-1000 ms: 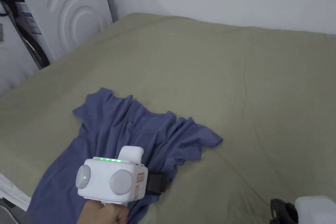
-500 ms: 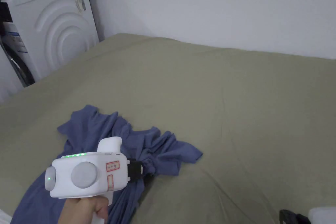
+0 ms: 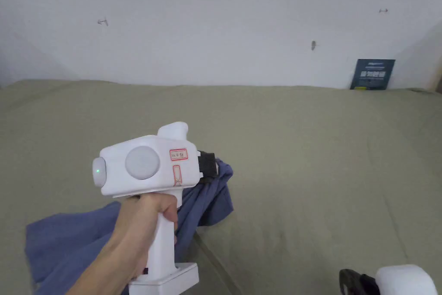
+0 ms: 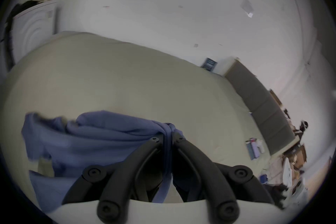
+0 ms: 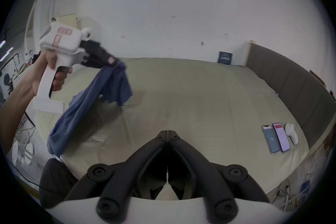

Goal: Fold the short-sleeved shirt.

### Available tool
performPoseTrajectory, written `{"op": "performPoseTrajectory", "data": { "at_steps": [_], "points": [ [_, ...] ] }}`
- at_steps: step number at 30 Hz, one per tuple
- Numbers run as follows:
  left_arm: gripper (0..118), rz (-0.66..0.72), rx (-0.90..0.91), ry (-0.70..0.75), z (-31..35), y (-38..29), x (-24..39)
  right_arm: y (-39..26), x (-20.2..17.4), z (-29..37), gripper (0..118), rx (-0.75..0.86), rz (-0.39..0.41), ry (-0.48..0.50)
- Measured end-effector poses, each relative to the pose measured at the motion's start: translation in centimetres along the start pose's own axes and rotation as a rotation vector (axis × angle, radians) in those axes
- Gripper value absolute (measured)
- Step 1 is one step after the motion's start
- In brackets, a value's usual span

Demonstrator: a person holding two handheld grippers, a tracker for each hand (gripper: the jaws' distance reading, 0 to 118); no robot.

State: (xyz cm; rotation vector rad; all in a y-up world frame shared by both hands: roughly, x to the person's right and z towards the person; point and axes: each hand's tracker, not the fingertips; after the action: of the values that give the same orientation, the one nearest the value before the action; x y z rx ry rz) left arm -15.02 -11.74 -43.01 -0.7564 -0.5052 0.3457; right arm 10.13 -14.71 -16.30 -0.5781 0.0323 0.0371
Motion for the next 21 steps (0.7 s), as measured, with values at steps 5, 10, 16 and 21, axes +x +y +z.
{"op": "performPoseTrajectory", "data": {
  "at_steps": [5, 10, 16, 21],
  "points": [
    [7, -0.031, -0.118, -0.201, -10.3, -0.5, 10.3, -0.7, 4.3, 0.5, 0, -0.023, -0.035, -0.085],
    [7, -0.101, -0.295, -0.178, -20.4, -5.0, 16.5, -1.8, 7.1, 0.0, 0, -0.052, -0.089, -0.136],
    [7, -0.151, -0.470, -0.010, -25.9, -12.2, 16.4, -3.0, 8.3, -0.8, 0, -0.092, -0.093, -0.145],
    [33, -0.196, -0.470, 0.004, -24.9, -12.7, 15.8, -3.3, 8.4, -0.9, 0, -0.095, -0.110, -0.133]
  ]
}}
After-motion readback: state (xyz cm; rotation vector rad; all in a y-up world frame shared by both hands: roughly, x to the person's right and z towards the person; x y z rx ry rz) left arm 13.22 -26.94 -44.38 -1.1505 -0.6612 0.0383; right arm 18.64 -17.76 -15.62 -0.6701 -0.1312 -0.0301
